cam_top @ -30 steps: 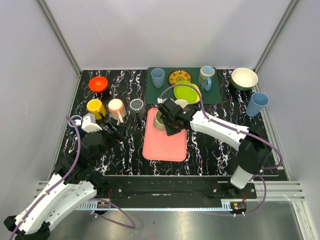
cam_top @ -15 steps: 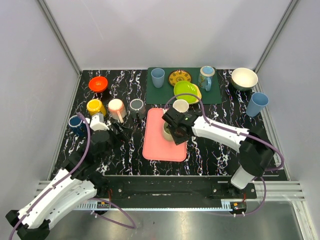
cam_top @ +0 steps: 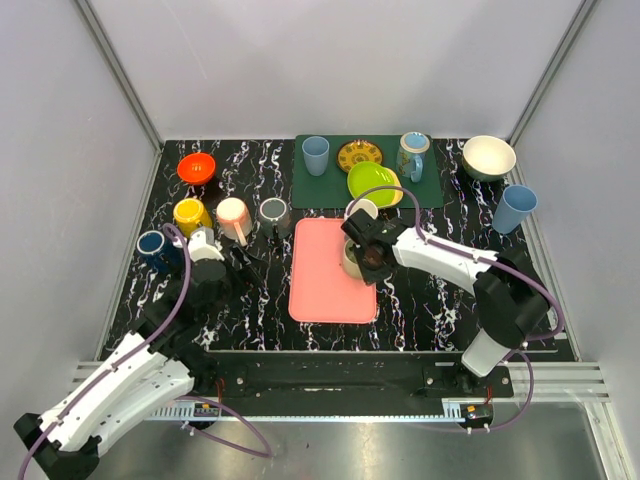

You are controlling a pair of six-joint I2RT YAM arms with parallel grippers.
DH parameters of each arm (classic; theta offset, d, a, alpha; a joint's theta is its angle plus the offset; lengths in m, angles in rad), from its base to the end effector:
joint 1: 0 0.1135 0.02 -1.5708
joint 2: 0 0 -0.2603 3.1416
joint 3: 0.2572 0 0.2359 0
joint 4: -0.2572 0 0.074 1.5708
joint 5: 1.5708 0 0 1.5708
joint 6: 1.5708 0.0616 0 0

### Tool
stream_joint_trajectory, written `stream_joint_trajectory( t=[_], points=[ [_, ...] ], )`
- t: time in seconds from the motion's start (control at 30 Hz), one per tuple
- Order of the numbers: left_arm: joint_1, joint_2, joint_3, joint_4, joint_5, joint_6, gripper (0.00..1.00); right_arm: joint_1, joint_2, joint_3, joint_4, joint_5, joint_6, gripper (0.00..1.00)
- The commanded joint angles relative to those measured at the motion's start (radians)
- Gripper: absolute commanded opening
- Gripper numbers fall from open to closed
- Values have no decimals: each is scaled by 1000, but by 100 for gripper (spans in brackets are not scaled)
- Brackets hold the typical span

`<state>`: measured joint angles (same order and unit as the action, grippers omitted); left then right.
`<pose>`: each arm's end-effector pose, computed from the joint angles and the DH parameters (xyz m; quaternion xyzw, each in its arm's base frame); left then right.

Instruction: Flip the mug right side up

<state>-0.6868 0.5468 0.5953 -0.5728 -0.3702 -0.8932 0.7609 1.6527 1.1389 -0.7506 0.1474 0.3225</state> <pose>0.1196 -0.0692 0.2540 -0.1792 0.8374 -0.2367 0.4589 0.2309 0.2073 0.1844 -0.2033 0.9645 0.0161 0.1679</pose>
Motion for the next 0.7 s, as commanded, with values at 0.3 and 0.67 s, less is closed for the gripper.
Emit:
stream_joint_trajectory(
  t=[0.3, 0.67],
  points=[
    [1, 47, 15, 44, -6, 37, 87, 18, -105, 28, 13, 30, 15, 71],
    [193, 471, 205, 87, 100, 250, 87, 54, -419, 141, -27, -37, 59, 78]
  ],
)
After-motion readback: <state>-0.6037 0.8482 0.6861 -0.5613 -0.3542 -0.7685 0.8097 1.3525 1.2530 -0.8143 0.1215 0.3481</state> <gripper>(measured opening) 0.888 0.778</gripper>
